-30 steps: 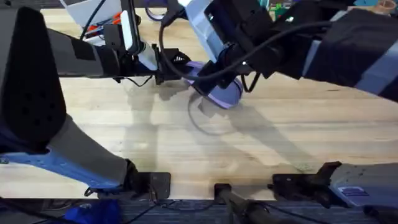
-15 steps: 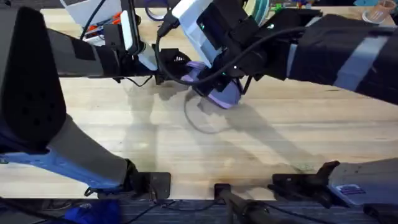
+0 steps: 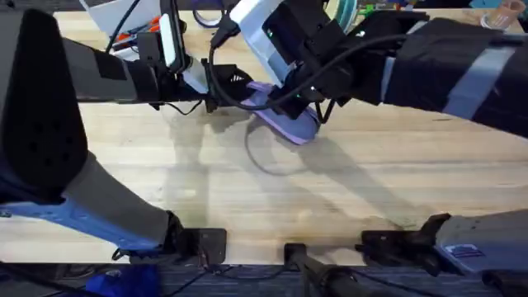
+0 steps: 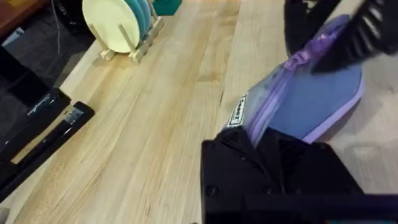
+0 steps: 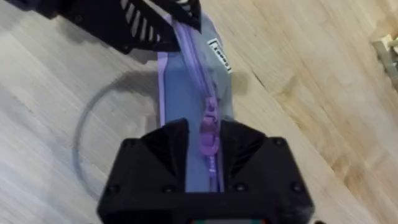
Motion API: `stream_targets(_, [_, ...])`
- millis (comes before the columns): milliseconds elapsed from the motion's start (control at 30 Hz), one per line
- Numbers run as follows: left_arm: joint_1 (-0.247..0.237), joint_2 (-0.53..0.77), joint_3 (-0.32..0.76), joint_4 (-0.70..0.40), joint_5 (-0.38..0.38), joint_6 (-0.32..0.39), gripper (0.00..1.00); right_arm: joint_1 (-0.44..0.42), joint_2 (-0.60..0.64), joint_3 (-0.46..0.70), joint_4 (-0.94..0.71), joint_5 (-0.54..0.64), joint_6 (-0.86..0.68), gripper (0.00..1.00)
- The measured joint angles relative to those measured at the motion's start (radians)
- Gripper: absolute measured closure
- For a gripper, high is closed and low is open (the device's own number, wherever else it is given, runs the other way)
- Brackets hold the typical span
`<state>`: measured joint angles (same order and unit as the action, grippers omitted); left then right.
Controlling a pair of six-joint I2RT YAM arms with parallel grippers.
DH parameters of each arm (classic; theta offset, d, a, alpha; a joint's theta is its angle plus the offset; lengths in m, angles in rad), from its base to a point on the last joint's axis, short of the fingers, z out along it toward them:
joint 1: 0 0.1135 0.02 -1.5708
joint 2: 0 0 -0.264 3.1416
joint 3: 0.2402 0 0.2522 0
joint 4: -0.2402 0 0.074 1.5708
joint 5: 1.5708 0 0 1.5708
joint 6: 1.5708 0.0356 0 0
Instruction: Unzip the bag, pick up the pens from the table one at a time and place them inside, then zip the bag closed.
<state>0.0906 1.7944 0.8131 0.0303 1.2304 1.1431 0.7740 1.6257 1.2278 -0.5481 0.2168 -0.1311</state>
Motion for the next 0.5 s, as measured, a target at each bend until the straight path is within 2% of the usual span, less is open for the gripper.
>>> stream_targets(67, [0.0, 0.0, 0.0, 0.0, 0.0, 0.0, 0.958, 0.0, 0.0, 0.0, 0.003, 0.002, -0.001, 0.958])
stream_targets(500, [0.005, 0.0, 0.0, 0.003, -0.003, 0.0, 0.958, 0.0, 0.0, 0.0, 0.021, 0.003, -0.004, 0.97])
